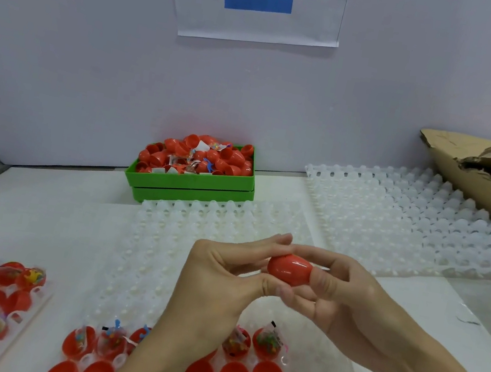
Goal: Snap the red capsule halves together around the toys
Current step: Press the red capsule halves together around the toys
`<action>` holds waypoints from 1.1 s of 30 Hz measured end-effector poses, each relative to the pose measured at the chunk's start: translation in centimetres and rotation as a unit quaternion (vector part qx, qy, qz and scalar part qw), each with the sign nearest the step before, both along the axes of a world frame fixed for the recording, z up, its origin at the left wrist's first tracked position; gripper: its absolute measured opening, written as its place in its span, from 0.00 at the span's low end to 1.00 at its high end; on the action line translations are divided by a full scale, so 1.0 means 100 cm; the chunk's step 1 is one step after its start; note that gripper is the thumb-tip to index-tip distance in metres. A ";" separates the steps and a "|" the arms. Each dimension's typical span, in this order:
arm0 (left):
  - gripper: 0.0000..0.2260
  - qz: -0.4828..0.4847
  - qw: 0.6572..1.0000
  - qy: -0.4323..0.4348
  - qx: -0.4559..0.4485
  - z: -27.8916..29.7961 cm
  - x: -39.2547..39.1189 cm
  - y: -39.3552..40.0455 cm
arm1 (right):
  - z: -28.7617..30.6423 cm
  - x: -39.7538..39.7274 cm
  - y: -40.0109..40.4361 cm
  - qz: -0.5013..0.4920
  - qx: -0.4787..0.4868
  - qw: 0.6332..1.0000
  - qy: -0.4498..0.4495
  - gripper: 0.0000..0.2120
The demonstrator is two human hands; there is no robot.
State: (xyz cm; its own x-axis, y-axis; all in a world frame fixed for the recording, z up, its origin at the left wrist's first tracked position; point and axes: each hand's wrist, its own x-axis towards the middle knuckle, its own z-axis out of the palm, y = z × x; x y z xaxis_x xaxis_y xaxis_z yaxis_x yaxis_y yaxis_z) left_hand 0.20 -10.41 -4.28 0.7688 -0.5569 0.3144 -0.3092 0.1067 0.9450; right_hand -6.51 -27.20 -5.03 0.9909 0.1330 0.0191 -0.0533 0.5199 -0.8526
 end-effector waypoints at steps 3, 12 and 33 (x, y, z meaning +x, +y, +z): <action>0.19 -0.024 0.999 0.026 -0.007 -0.002 0.000 0.000 | 0.001 -0.001 0.004 0.055 0.028 0.998 -0.021 0.34; 0.13 0.016 0.998 0.058 -0.016 -0.010 -0.005 -0.007 | -0.007 0.005 0.017 -0.120 -0.098 0.985 -0.080 0.16; 0.13 -0.011 1.000 -0.019 0.015 -0.003 0.001 0.002 | -0.001 0.005 0.017 -0.036 0.059 0.998 -0.010 0.24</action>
